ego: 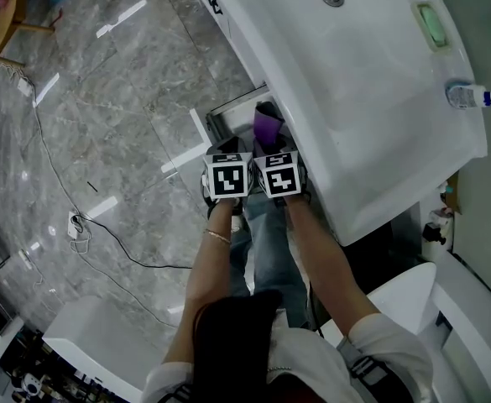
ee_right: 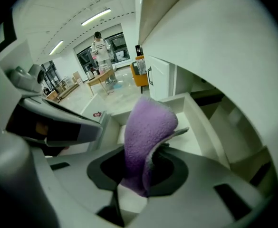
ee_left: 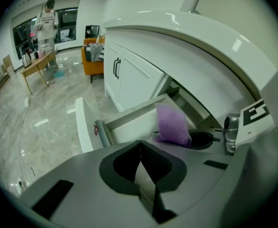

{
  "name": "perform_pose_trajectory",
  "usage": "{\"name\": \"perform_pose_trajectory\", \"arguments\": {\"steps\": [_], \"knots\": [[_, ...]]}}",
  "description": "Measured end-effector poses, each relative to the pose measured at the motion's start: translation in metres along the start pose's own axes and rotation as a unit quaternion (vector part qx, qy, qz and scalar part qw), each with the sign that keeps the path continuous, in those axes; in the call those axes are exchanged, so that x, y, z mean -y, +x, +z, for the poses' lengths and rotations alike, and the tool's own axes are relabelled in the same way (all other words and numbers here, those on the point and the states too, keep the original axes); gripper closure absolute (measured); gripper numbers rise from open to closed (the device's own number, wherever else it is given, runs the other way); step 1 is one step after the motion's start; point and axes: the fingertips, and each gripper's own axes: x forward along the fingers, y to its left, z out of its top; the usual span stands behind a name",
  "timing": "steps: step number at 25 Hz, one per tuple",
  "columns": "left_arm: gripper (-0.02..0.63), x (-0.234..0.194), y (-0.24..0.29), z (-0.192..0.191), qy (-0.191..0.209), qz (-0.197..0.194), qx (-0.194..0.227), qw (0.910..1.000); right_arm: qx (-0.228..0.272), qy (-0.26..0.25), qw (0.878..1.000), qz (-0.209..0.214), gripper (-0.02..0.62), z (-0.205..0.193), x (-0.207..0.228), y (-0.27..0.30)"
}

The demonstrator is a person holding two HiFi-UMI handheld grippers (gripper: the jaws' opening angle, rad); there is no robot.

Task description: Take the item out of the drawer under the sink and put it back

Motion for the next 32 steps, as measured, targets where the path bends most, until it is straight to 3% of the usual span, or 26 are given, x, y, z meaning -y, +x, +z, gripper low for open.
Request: {"name": "perform_pose_trajectory", "arguments": {"steps": [4,10,17,22,28,32], "knots": [[0.602,-0.001,0.000,0.002,0.014,0.006,0.006,0.9999,-0.010,-0.006,1.000,0.001,0.486,-0.005,0.002,0.008],[0.601,-0.004,-0.002,0.005,-0.027,0.004,0.026,0.9993,-0.019,0.000,1.000,0.011,0.482,-0.010,0.001,0.021],[0.603,-0.007,0.000,0.003,-0.008,0.017,0.022,0.9996,-0.027,0.007,0.999,0.022,0.468,-0.009,0.001,0.023],[0.602,-0.012,-0.007,0.007,-0.071,-0.001,0.036,0.9969,-0.015,0.013,0.999,0.038,0.386,-0.007,-0.005,0.020],[0.602,-0.011,-0.009,0.008,-0.077,-0.007,0.043,0.9961,0.004,0.007,1.000,0.019,0.302,-0.002,-0.004,0.016],[0.602,-0.009,-0.011,0.002,-0.091,-0.018,0.039,0.9949,0.015,0.006,1.000,0.015,0.287,0.000,-0.007,0.009]]}}
